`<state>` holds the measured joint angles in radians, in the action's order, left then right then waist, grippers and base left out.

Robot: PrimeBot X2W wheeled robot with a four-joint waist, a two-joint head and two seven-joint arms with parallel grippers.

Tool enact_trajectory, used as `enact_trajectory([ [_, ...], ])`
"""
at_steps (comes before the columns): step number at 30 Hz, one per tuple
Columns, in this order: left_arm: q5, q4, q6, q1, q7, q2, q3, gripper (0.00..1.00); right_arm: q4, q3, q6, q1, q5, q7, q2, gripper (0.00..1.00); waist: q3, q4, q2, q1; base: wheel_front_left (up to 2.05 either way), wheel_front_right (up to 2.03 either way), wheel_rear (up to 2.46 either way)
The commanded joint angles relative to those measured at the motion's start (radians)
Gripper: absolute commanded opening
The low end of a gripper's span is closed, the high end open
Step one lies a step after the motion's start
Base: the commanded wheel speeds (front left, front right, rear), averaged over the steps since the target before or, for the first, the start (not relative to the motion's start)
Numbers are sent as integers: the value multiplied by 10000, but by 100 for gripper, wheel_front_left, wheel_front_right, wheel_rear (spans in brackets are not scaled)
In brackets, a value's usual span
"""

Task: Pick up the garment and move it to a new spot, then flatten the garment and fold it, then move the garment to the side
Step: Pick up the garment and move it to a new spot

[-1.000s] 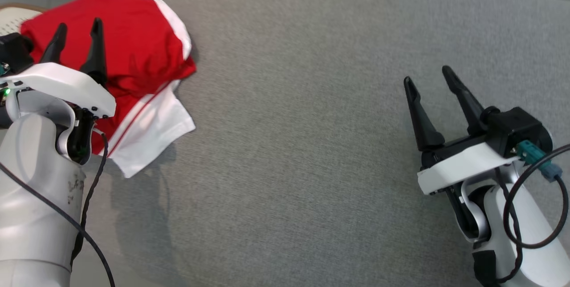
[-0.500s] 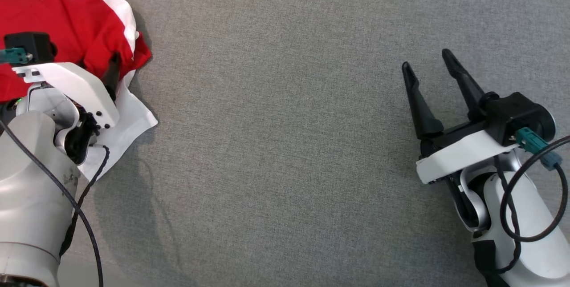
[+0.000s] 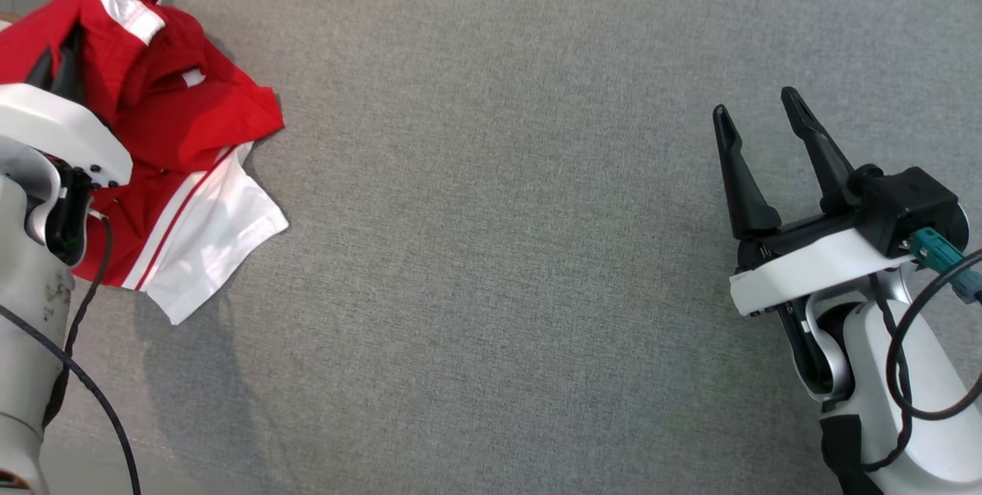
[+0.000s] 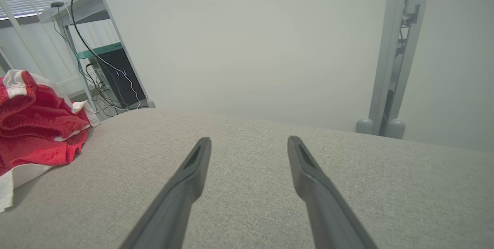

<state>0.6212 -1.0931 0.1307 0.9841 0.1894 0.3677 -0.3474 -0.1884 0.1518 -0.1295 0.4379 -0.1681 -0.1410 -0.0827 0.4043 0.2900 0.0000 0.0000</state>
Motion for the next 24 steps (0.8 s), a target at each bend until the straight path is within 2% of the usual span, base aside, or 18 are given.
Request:
enact_trajectory([
  [1, 22, 86, -3, 169, 215, 113, 58, 0, -14, -89, -23, -175, -10, -108, -16, 100, -309, 16, 0, 0, 0, 0, 0],
  [7, 32, 943, -106, -109, 701, 292, 412, 0, -20, -416, -23, -561, -107, -288, 82, 100, -1086, -20, 0, 0, 0, 0, 0],
  [11, -113, 2255, -355, -751, 738, 434, 729, 0, 5, -585, -23, -870, -222, -384, 153, 100, -1606, -172, 0, 0, 0, 0, 0],
  [17, -508, 5314, -1159, -2822, 738, 313, 1141, 0, 140, -808, -23, -1506, -410, -544, 251, 100, -2219, -390, 0, 0, 0, 0, 0],
  [23, -775, 8507, -2221, -5258, 416, 275, 958, 0, 375, -943, -23, -2094, -496, -539, 285, 100, -2650, -757, 0, 0, 0, 0, 0],
  [24, -775, 8507, -2221, -5258, 416, 275, 958, 0, 375, -943, -23, -2094, -496, -539, 285, 100, -2650, -757, 0, 0, 0, 0, 0],
])
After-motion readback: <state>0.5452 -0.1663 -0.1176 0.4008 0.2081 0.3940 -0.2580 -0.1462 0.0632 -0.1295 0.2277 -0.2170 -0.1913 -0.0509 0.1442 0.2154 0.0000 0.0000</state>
